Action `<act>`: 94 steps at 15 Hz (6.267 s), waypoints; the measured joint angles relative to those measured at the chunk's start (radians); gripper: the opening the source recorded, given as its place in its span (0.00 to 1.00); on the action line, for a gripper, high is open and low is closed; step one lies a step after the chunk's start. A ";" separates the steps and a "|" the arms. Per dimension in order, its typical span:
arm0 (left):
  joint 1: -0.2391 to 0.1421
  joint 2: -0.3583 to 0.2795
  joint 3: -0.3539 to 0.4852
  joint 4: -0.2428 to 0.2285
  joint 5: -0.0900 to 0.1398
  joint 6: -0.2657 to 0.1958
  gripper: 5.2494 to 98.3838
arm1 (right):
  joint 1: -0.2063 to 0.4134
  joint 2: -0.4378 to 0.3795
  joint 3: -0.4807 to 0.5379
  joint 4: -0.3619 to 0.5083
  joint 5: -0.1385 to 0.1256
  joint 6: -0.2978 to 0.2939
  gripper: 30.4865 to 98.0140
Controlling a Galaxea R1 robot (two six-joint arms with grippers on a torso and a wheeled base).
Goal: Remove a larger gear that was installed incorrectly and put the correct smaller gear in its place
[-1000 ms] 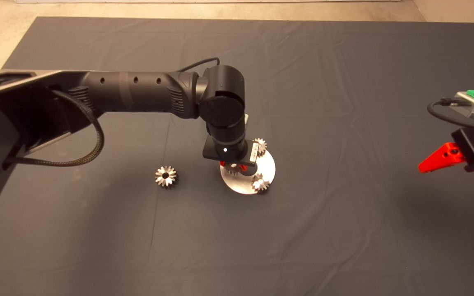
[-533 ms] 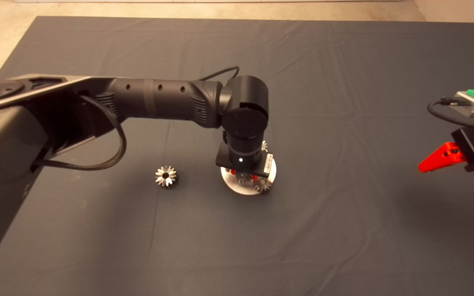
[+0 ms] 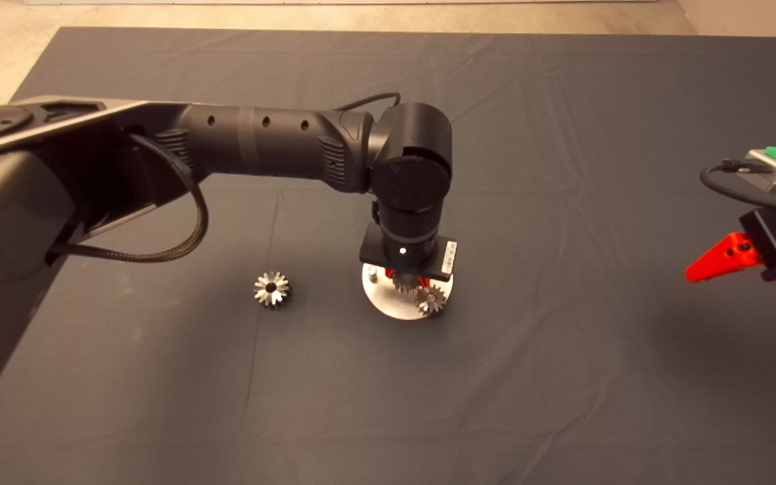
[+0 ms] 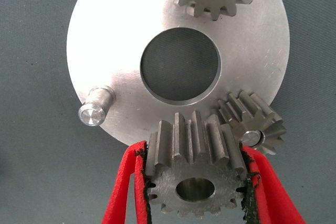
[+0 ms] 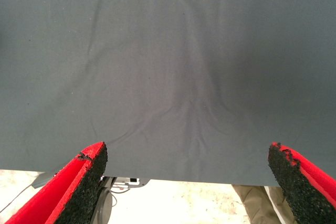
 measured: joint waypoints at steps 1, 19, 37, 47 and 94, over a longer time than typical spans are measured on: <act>-0.002 0.000 0.000 0.000 0.000 0.003 0.23 | 0.000 0.000 0.000 0.000 0.000 0.000 0.75; -0.010 -0.089 -0.007 -0.003 0.000 0.063 0.23 | 0.000 0.000 -0.001 0.000 0.000 0.000 0.75; 0.032 -0.088 0.000 0.004 0.000 0.048 0.23 | 0.000 0.000 -0.018 0.000 0.000 0.000 0.75; 0.028 -0.077 -0.041 -0.019 0.007 0.080 0.22 | 0.004 0.000 -0.016 0.000 -0.001 0.000 0.75; -0.013 -0.078 -0.011 -0.029 -0.001 0.066 0.22 | 0.003 0.000 -0.013 0.000 0.000 0.000 0.75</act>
